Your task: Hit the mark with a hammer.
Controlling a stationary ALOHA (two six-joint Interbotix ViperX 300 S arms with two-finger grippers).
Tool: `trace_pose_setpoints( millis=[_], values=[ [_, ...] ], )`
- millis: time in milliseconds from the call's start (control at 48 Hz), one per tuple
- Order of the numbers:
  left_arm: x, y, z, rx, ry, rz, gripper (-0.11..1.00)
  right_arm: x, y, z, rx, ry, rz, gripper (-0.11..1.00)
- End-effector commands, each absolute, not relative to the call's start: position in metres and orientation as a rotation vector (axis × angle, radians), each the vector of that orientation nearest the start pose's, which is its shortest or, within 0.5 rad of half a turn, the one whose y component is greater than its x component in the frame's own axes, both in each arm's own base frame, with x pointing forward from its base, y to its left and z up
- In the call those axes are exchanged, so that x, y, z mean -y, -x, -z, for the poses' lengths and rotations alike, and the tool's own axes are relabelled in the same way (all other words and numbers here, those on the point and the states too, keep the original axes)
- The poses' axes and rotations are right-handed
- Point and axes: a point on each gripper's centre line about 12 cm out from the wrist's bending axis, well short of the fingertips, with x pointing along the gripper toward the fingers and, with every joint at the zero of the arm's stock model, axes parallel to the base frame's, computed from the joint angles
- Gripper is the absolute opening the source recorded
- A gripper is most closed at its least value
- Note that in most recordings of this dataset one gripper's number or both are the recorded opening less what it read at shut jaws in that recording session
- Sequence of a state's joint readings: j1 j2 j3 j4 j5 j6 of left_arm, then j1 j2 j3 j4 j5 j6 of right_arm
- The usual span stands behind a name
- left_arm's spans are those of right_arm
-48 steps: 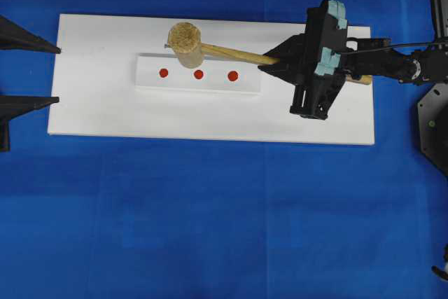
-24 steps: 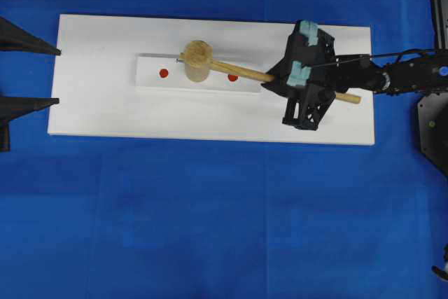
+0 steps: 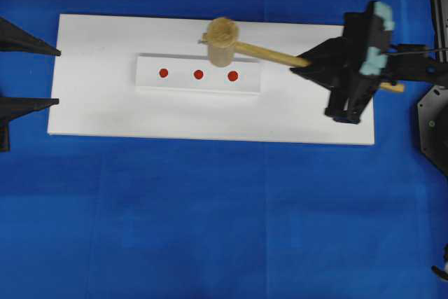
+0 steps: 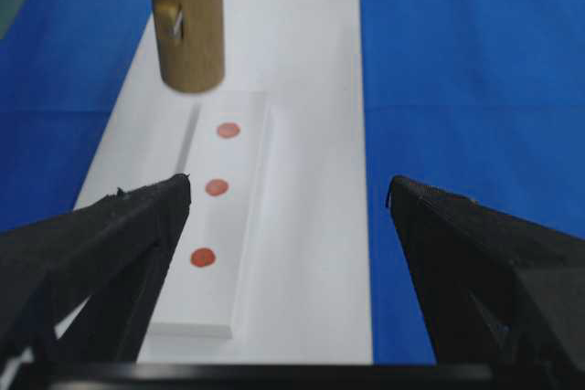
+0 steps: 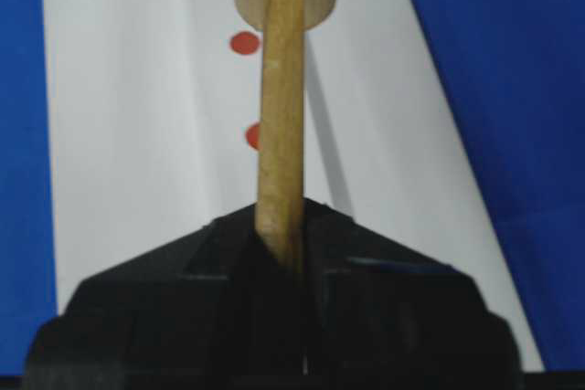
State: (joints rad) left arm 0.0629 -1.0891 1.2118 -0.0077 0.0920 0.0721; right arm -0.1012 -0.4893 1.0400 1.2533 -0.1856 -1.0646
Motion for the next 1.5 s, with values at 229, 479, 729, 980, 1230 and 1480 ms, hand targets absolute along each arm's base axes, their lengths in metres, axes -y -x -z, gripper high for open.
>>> trace_pose_setpoints(
  millis=[229,479,729,980,1230,1480],
  values=[
    [-0.011,-0.176,-0.259,-0.214,-0.054,-0.058,0.87,0.047,-0.26,-0.217,-0.427,-0.156,0.314,0.02],
    [-0.011,-0.176,-0.259,-0.213,-0.053,-0.058,0.87,0.045,-0.259,-0.146,-0.683,-0.201,0.333,0.02],
    [-0.011,-0.175,-0.259,-0.214,-0.054,-0.058,0.87,0.043,-0.266,-0.136,-0.726,-0.222,0.337,0.02],
    [-0.011,-0.175,-0.259,-0.214,-0.054,-0.058,0.87,0.044,-0.263,-0.189,-0.529,-0.202,0.32,0.02],
    [-0.011,-0.175,-0.258,-0.213,-0.053,-0.058,0.87,0.043,-0.257,-0.218,-0.421,-0.189,0.296,0.02],
    [-0.011,-0.175,-0.258,-0.215,-0.054,-0.058,0.87,0.041,-0.267,-0.22,-0.434,-0.191,0.278,0.02]
  ],
)
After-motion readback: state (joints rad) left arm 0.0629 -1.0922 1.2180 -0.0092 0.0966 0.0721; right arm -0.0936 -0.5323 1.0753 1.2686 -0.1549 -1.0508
